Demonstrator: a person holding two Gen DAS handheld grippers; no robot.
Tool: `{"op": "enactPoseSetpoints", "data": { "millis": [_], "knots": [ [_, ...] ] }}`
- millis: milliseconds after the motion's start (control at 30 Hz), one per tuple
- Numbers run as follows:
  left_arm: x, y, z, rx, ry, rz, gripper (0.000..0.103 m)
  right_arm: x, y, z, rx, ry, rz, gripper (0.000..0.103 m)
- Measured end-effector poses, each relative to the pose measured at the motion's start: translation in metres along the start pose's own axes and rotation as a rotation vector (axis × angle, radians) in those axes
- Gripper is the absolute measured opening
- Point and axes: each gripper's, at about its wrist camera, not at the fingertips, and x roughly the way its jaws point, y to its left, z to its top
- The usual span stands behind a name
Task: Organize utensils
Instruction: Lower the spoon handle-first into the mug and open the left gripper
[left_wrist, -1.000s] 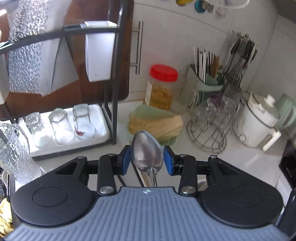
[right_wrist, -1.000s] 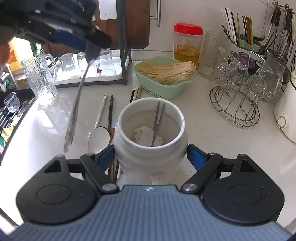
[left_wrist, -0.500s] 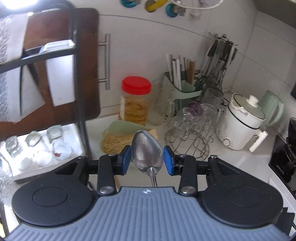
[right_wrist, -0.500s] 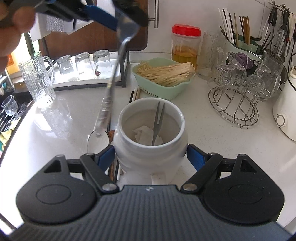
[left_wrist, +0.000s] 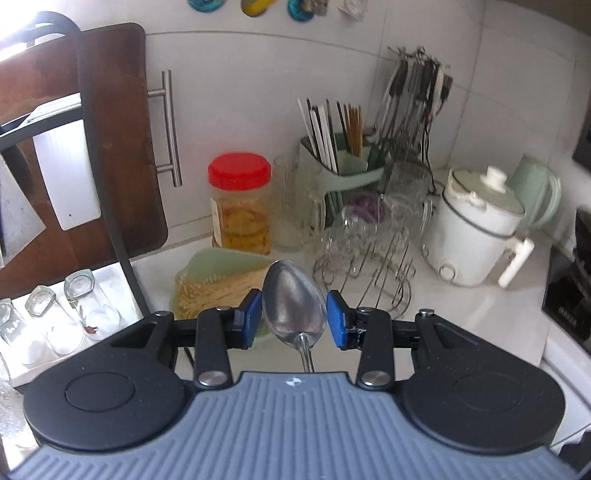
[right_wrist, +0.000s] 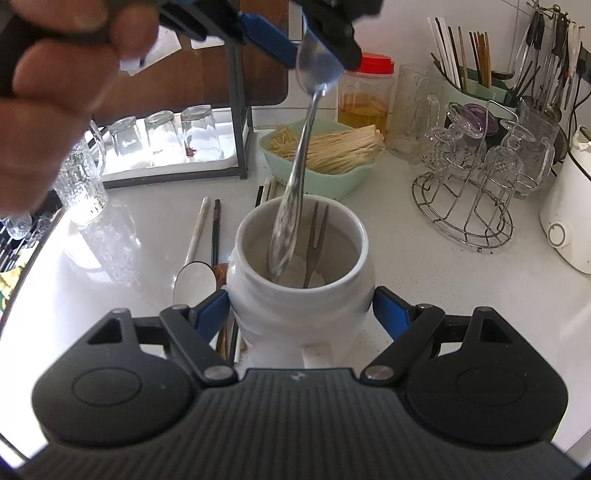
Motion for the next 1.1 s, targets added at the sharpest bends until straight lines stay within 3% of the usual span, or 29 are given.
{"op": "enactPoseSetpoints", "data": {
  "millis": [233, 467, 867, 1000, 1067, 1100],
  "knots": [
    [-0.015, 0.005, -0.003, -0.011, 0.055, -0.011, 0.043, 0.000, 0.000, 0.000, -0.005, 0.000, 0.001, 0.087],
    [-0.033, 0.003, -0.004, 0.050, 0.153, -0.022, 0.043, 0.002, -0.001, 0.001, -0.001, -0.004, 0.007, 0.087],
    [-0.040, 0.002, 0.002, 0.014, 0.340, -0.152, 0.040, 0.002, 0.000, 0.001, 0.000, -0.003, 0.007, 0.087],
    [-0.035, -0.003, 0.002, 0.029, 0.380, -0.164, 0.039, 0.002, 0.000, 0.001, 0.000, -0.003, 0.007, 0.087],
    [-0.031, -0.004, 0.000, 0.025, 0.401, -0.175, 0.030, 0.002, 0.000, 0.001, 0.000, -0.003, 0.007, 0.087],
    [-0.028, -0.005, -0.002, 0.023, 0.415, -0.178, 0.017, 0.002, 0.000, 0.001, 0.001, -0.004, 0.007, 0.087]
  ]
}}
